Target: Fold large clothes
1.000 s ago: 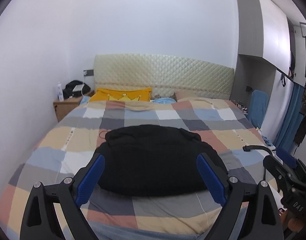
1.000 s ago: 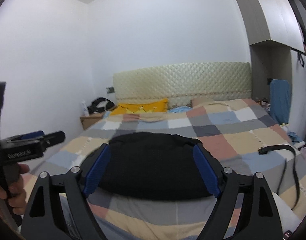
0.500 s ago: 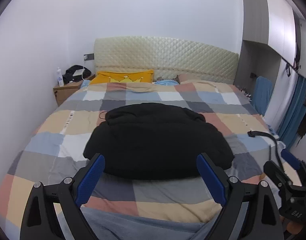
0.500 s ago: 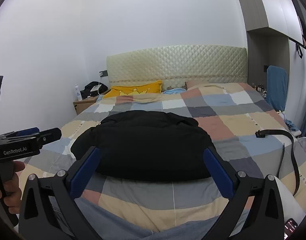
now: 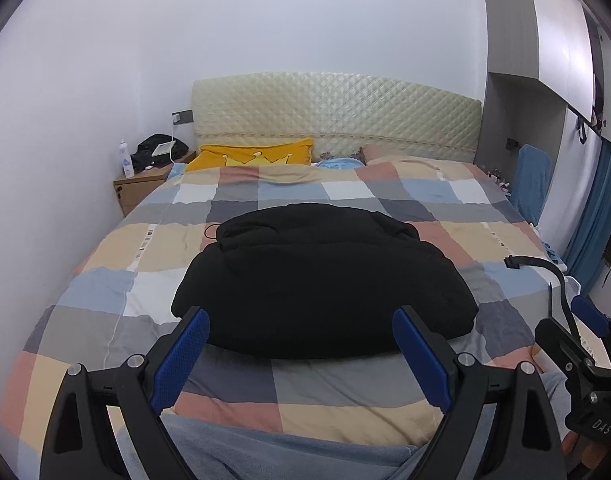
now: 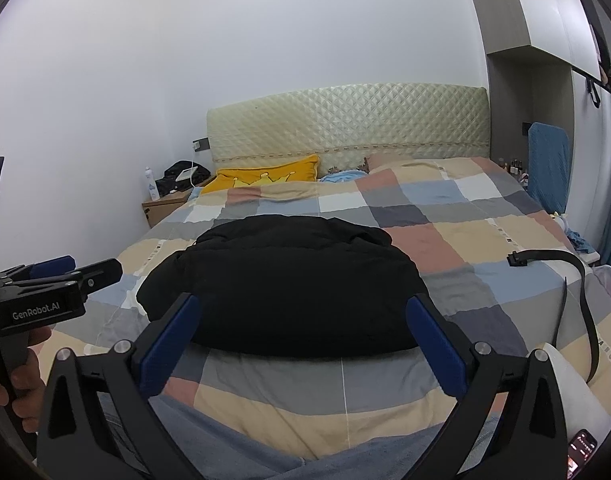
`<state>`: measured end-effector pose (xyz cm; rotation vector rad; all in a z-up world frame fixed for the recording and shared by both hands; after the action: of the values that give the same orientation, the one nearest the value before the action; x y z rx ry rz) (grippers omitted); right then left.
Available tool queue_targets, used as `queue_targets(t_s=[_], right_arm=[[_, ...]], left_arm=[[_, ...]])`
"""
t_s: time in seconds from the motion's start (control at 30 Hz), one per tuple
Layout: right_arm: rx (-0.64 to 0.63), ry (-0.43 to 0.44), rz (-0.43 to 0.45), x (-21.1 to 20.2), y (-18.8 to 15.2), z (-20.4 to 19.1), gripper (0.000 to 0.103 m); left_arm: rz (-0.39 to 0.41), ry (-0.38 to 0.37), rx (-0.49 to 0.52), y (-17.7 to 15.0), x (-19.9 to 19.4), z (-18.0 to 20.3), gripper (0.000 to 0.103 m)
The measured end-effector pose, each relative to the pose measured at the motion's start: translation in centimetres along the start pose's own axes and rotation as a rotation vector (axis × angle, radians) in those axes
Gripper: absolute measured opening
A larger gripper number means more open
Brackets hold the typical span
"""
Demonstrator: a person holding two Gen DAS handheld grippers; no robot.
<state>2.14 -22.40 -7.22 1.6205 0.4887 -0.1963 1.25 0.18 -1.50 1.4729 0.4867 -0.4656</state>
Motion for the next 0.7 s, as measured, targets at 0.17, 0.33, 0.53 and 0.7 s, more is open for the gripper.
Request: queue_targets(t_s=[0.17, 0.33, 0.53, 0.7], right_arm=[[0.001, -0.005, 0.002, 0.0, 0.0, 0.1, 0.102], [-0.004, -0.013, -0.002, -0.2, -0.2, 0.2, 0.102], [0.002, -0.013, -0.009, 0.0, -0.2, 0.2, 0.102], [0.002, -0.012, -0.009, 0.1, -0.2, 0.3, 0.102]], left_arm=[[-0.012, -0.004, -0.004, 0.0, 0.3, -0.1, 0.093], [-0.022, -0.005, -0.005, -0.1, 0.6, -0.2, 0.093], [-0.027, -0.005, -0.007, -0.2, 0.8, -0.1, 0.093], [-0.042, 0.001, -0.005, -0.5, 1.2, 0.0, 0.093]])
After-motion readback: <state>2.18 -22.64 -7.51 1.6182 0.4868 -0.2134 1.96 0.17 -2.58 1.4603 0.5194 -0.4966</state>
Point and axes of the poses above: each gripper's, at about its wrist camera, not at the fingertips, and x roughly the way its jaws point, z to its right, y to its top, the point moved 5 cm from there along x, roughly the way its jaws point, and after that the axes turned 3 degrees about -y, right-handed, at the moved point
